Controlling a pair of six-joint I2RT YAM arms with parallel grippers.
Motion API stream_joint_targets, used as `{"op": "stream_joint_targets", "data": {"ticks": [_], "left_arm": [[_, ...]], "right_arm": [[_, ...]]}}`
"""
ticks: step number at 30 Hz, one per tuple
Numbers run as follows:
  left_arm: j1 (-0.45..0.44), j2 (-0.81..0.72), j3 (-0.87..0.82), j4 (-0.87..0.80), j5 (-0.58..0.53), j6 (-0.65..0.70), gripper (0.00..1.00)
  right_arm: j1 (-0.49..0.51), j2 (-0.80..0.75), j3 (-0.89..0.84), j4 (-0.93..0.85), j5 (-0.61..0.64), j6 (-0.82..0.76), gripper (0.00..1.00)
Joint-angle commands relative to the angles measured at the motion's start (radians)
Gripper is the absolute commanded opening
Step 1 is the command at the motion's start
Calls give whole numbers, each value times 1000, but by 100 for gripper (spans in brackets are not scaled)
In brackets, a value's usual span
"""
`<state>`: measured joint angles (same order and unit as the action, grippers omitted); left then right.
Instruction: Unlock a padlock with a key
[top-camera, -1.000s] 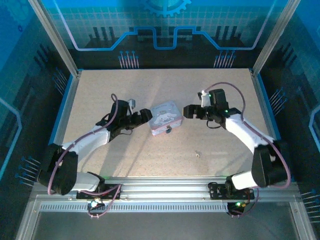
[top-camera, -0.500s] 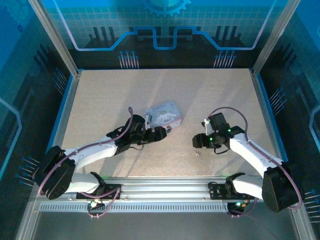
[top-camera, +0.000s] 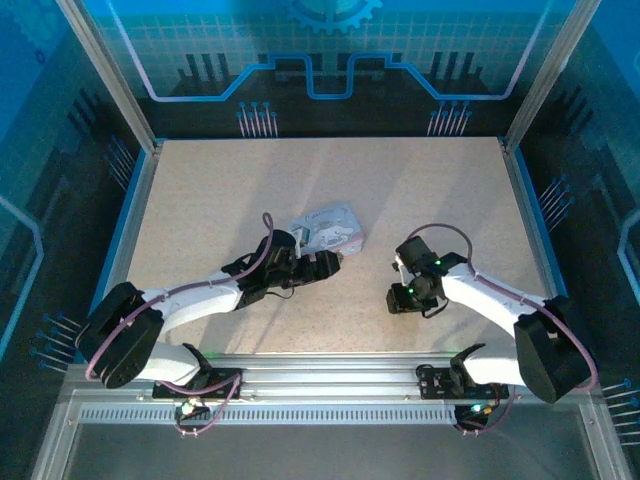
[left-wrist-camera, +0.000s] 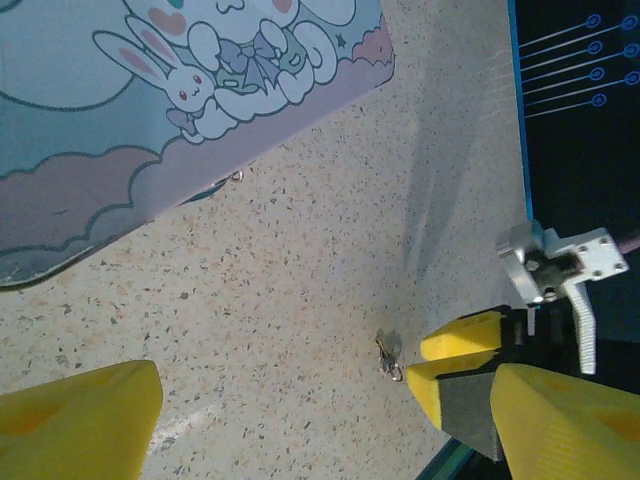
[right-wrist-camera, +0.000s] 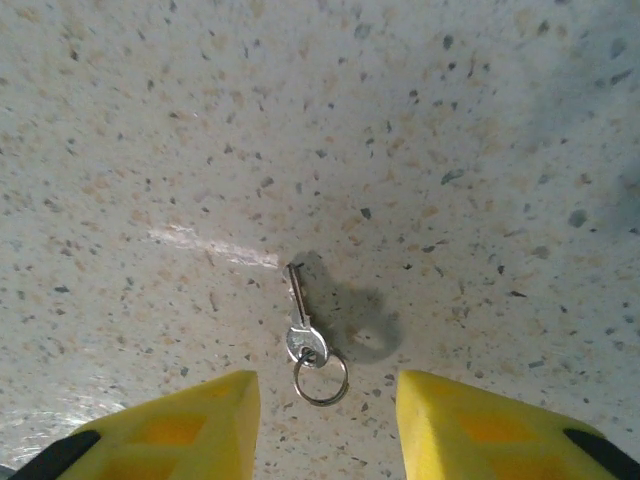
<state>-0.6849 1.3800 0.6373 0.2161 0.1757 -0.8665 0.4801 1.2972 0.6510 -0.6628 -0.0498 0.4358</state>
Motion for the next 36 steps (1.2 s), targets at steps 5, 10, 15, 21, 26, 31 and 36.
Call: {"op": "stream_joint_targets", "data": {"ticks": [5, 10, 15, 21, 26, 31, 36], "left_arm": [[-8, 28, -10, 26, -10, -11, 87], [-8, 31, -8, 25, -9, -11, 88], [-7, 31, -8, 25, -9, -11, 88], [-6, 31, -6, 17, -8, -10, 88], [-5, 28, -8, 10, -12, -7, 88], [-1, 19, -7, -5, -18, 0, 88], [4, 8, -10, -13, -19, 4, 88]], "right_arm": [[33, 56, 24, -3, 16, 15, 35], [47, 74, 34, 5, 18, 17, 34], [53, 83, 34, 12, 18, 21, 33], [61, 106, 33, 31, 15, 26, 31], [68, 126, 32, 41, 13, 29, 25], [71, 125, 29, 42, 17, 29, 18], [71, 104, 31, 34, 26, 27, 12]]}}
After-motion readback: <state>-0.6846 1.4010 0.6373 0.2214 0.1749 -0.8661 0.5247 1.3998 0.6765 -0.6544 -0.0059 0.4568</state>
